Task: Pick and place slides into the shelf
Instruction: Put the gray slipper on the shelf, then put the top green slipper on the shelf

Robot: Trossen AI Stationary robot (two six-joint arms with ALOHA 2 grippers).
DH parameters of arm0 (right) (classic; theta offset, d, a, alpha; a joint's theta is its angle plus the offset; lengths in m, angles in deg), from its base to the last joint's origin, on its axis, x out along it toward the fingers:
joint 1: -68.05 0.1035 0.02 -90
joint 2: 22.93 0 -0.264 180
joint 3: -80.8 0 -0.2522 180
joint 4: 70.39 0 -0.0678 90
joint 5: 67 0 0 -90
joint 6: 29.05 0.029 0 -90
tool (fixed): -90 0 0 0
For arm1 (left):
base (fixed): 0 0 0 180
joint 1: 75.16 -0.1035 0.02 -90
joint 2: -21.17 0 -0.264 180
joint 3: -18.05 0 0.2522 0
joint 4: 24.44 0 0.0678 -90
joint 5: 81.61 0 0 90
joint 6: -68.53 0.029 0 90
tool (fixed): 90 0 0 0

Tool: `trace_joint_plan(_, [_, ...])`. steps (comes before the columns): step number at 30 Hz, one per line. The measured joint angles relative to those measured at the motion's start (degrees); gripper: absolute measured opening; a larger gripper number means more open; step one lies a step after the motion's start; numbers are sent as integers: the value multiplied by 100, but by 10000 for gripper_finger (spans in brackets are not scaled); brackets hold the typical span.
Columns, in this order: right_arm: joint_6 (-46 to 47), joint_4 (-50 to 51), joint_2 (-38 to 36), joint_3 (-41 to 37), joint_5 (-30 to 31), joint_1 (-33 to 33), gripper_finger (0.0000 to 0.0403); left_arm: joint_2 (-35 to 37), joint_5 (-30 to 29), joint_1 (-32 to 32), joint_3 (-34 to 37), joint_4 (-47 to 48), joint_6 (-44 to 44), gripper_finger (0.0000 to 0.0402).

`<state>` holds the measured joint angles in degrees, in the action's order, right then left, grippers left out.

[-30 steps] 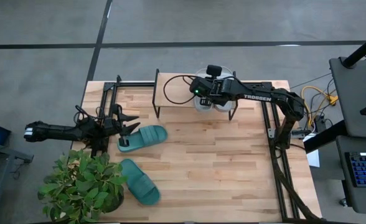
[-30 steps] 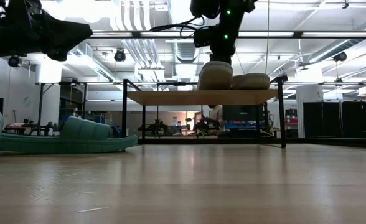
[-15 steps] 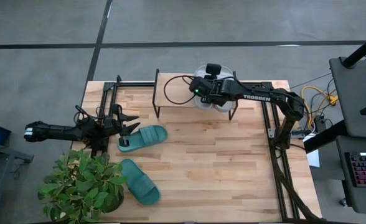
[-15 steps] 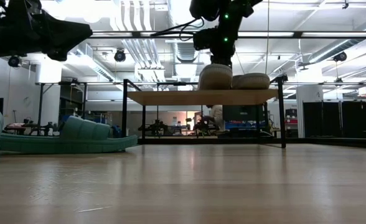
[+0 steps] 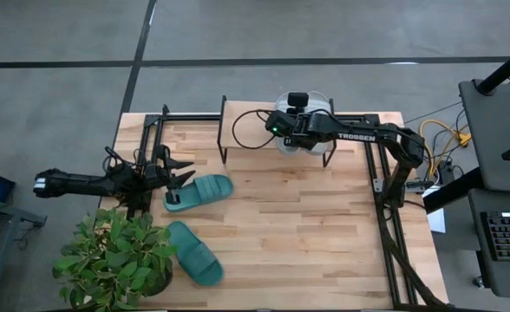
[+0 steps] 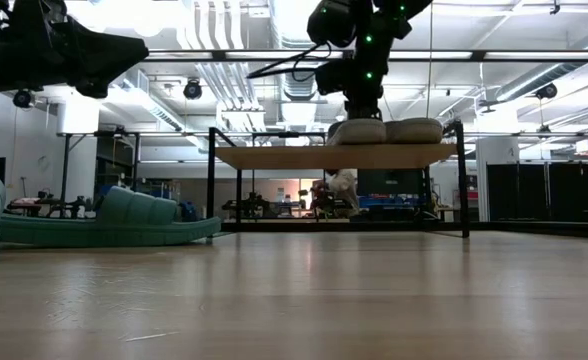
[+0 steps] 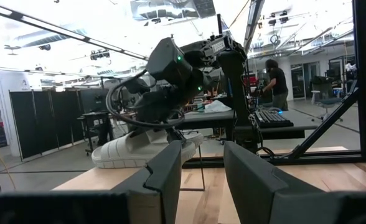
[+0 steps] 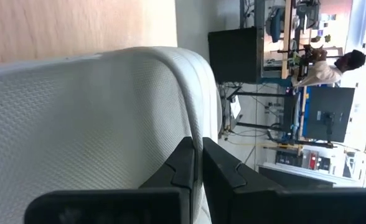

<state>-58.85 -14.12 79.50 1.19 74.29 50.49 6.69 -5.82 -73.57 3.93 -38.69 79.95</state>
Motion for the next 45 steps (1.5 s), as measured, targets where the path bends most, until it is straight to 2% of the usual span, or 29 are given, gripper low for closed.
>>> trace_joint_plan(18, [-28,66,-3,20,-22,2,55,-2,0,0,0,0,-1,107])
trace_joint_plan(29, [-41,104,-222,20,-29,18,119,-2,0,0,0,2,0,107])
trace_joint_plan(33, [-23,169,-400,20,-237,68,136,0,2,0,0,2,0,107])
trace_joint_plan(36, [44,290,-524,24,-413,151,142,-1,0,0,0,2,0,107])
trace_joint_plan(45, [465,340,-924,26,-335,227,144,-2,0,0,0,2,-2,107])
